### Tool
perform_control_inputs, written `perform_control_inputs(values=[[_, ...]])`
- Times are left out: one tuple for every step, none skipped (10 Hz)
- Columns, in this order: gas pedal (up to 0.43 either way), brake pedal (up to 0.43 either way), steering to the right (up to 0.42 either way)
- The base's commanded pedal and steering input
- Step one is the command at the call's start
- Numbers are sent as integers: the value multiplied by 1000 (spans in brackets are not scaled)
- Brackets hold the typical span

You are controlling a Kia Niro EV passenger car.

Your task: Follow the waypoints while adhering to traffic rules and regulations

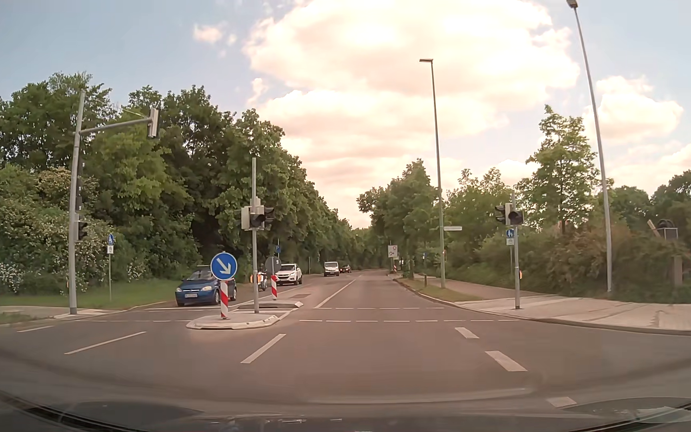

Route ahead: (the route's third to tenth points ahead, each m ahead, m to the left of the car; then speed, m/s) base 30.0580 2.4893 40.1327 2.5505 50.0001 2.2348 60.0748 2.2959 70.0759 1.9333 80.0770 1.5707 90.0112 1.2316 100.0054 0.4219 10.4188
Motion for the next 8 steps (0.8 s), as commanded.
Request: perform_control_inputs(values=[[480, 12, -3], [480, 12, -3], [469, 12, -4], [469, 12, -3], [449, 12, -4], [441, 12, -4], [441, 12, -4], [441, 12, -4]])
